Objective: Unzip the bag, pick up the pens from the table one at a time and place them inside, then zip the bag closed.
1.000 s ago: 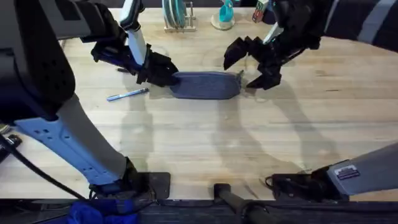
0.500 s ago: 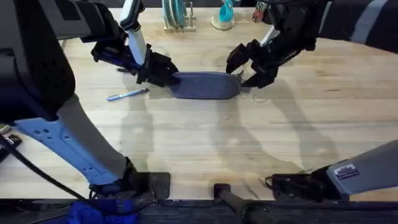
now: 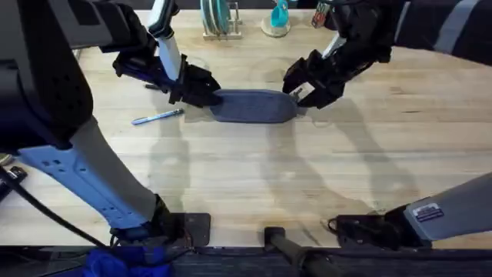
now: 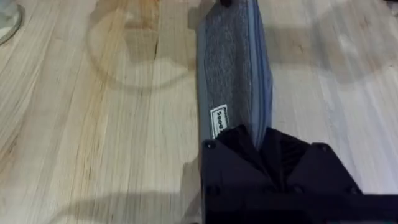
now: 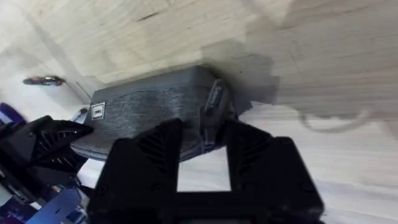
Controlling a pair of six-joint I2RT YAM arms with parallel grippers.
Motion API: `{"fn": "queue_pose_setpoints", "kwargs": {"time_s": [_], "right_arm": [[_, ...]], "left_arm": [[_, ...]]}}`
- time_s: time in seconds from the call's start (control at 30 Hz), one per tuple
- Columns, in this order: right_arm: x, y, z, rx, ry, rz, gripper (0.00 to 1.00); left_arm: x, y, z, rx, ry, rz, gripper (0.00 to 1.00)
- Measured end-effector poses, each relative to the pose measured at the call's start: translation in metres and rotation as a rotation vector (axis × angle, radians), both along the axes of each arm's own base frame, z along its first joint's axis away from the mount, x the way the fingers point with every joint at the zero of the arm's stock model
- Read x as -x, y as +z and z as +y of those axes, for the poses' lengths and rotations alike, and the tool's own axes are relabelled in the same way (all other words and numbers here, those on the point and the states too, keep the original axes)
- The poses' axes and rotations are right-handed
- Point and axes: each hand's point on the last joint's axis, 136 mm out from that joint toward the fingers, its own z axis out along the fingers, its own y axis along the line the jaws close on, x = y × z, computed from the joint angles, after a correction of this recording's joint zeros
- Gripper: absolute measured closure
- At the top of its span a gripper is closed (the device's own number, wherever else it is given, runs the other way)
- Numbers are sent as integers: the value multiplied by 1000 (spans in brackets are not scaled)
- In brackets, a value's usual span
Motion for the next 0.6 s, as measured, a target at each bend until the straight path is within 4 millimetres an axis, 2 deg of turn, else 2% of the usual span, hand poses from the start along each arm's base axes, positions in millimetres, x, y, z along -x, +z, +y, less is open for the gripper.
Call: {"fn": "queue_pose_setpoints", "kwargs": {"time_s": [0.13,0.47,0.6], "right_arm": [[0,1,0,0,0,0,714],[-2,6,-3,8,13,-7,943],[-3,8,-4,14,17,-12,966]], "left_arm": [[0,0,0,0,0,1,959],[0,0,0,0,0,1,959],[0,0,0,0,0,1,959]]}}
